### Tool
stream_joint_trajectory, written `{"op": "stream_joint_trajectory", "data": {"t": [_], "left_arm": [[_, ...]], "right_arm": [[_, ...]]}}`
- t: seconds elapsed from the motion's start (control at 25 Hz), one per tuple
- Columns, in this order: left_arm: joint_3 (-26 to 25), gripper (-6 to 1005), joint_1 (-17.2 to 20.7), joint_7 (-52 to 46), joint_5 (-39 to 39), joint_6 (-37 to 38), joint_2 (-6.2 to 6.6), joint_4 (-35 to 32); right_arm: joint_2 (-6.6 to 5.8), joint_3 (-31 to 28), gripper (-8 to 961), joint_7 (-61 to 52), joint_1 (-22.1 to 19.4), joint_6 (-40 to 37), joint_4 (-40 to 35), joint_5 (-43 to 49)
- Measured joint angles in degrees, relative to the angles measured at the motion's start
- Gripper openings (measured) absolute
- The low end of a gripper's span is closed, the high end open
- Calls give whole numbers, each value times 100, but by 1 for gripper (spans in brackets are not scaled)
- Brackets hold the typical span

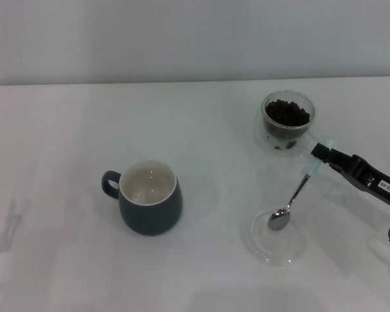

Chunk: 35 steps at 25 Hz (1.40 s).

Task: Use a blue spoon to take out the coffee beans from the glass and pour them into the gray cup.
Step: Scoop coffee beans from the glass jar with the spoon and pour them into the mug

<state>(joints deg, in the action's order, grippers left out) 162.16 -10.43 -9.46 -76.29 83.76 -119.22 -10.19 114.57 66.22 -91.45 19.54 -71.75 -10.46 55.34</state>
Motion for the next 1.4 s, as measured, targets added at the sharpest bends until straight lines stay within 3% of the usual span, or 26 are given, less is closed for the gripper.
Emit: {"op": "stream_joint_trajectory", "data": {"t": [0.4, 0.8, 1.4], "left_arm": [[0, 837, -86, 0, -11, -3, -12, -31], [0, 837, -171, -12, -40, -143, -19, -50], [0, 837, -181, -13, -54, -227, -16, -44]], "right_arm": [[34, -378, 142, 450, 69, -25, -420, -235], [75, -516, 142, 2314, 906, 534, -648, -848], [121, -472, 142, 4371, 1104, 1079, -650, -1291]]}}
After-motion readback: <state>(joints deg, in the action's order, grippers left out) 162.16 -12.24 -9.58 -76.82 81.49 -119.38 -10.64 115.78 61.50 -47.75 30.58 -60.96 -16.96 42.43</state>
